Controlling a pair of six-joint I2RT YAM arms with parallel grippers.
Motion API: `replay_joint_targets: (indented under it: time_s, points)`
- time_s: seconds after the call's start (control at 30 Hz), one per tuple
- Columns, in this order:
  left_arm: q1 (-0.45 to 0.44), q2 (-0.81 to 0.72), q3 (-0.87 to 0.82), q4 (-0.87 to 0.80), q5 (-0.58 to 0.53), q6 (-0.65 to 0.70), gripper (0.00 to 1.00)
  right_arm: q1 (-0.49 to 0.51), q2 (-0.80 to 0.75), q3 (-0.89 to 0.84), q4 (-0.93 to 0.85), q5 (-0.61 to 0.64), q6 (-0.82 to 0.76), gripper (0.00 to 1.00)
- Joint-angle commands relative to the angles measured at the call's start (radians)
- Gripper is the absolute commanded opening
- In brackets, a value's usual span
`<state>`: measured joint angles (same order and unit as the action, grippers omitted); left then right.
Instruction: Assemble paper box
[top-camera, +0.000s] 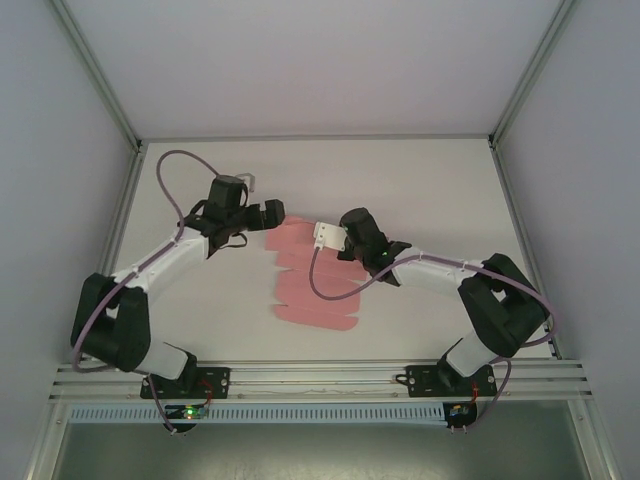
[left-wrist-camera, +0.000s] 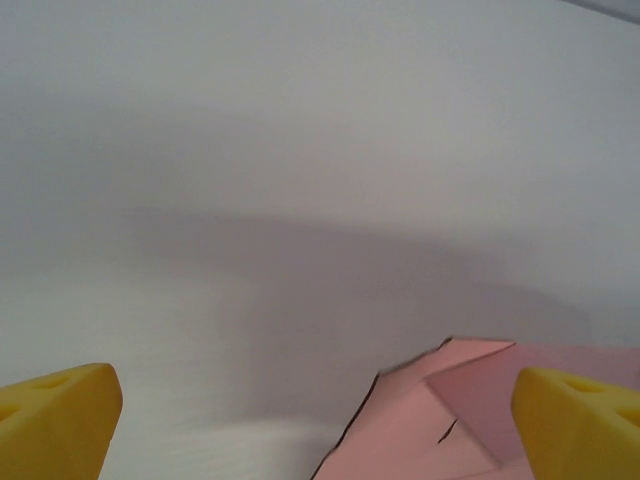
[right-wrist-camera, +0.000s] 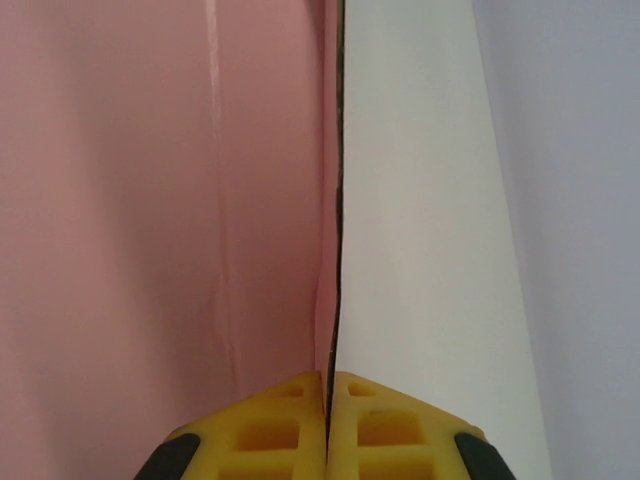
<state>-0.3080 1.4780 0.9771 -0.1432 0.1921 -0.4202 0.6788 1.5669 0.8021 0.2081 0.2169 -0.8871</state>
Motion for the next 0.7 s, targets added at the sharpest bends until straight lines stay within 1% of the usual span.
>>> replay_joint_targets:
  time_s: [0.0,0.1,0.13,0.3,0.43,0.53,0.67]
  points:
    - [-0.009,0.055,0.036,0.051,0.097,0.076,1.00,0.010,-0.042,-0.021,0.060,-0.033,-0.018,0.00]
    - [-0.014,0.090,0.038,0.079,0.181,0.094,1.00,0.010,-0.054,-0.020,0.045,-0.055,-0.002,0.00]
    - [-0.018,0.097,0.035,0.083,0.186,0.101,1.00,0.010,-0.054,-0.016,0.039,-0.054,0.000,0.00]
    - [-0.041,0.129,0.025,0.089,0.162,0.127,1.00,0.011,-0.046,0.002,0.007,-0.053,0.023,0.00]
    - [-0.062,0.151,0.022,0.126,0.143,0.111,1.00,0.020,-0.038,0.021,-0.020,-0.046,0.039,0.00]
    - [-0.080,0.173,0.017,0.175,0.126,0.063,1.00,0.029,-0.039,0.030,-0.037,-0.060,0.071,0.00]
    - [-0.102,0.178,-0.029,0.291,0.058,-0.030,1.00,0.033,-0.050,0.030,-0.052,-0.108,0.128,0.00]
